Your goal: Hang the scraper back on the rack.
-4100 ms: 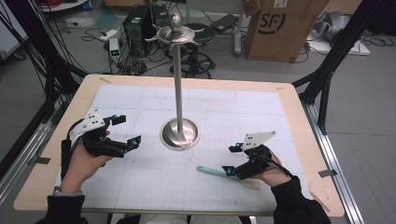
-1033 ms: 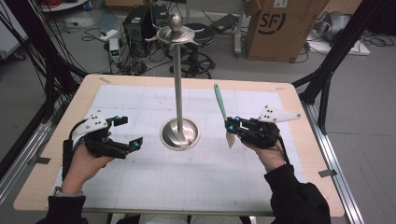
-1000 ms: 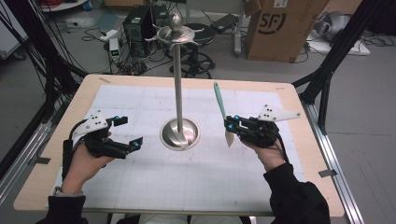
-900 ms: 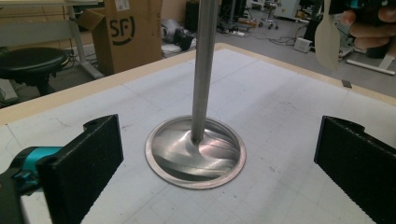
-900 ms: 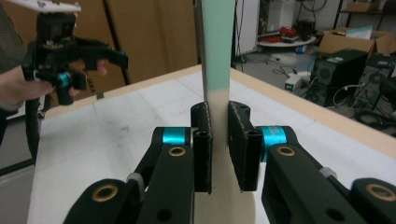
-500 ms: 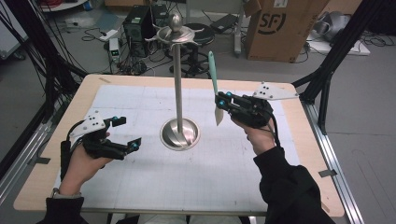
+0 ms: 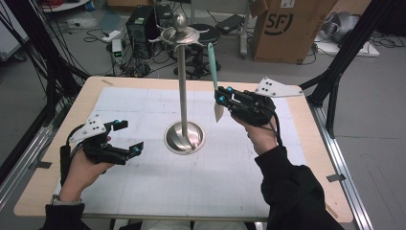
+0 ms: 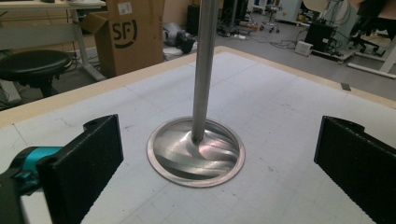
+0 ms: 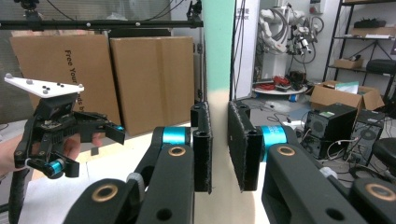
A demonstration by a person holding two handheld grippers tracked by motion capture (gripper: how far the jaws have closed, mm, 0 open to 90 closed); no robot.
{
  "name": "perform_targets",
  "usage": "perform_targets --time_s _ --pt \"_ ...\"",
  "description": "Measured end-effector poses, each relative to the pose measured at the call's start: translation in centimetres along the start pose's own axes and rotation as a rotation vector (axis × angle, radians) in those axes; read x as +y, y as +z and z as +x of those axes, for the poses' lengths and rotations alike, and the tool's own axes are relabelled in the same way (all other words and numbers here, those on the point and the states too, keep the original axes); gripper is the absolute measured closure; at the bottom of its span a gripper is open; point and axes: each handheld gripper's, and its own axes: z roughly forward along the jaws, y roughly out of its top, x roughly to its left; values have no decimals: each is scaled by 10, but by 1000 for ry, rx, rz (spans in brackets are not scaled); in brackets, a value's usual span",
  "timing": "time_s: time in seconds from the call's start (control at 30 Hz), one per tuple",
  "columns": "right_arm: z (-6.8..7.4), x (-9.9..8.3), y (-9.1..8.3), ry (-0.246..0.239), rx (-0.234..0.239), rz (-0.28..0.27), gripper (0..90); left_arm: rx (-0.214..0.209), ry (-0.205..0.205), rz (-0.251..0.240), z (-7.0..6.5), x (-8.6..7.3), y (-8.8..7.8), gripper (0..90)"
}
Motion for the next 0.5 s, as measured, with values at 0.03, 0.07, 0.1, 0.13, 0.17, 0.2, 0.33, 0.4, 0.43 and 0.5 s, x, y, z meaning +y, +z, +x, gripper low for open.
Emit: perform_targets --time_s 0.03,0.07,0.1,0.13,0.17,0.2,0.33,0.4,0.43,0.5 --pt "0 0 1 0 -3 0 803 -1 0 0 0 0 0 17" --pt "0 0 2 -1 0 -2 803 0 2 -2 1 0 0 17" --pt "0 0 3 0 -3 0 803 0 2 -1 1 0 -1 17" --pt "0 0 4 2 0 0 803 1 -1 -2 1 0 -1 17" --pt "0 0 4 2 1 2 803 2 0 -1 1 0 -1 17" --pt "0 0 5 -1 0 1 803 2 1 -1 1 0 -1 17" --pt "1 1 8 2 5 4 803 0 -5 -2 1 0 -1 17" --pt "0 1 9 -3 2 2 803 2 -5 -5 1 0 -1 17" --pt "0 1 10 1 -1 4 803 3 -4 -5 1 0 -2 17" --pt "-1 0 11 -1 -2 7 803 2 -7 -6 1 0 -2 17"
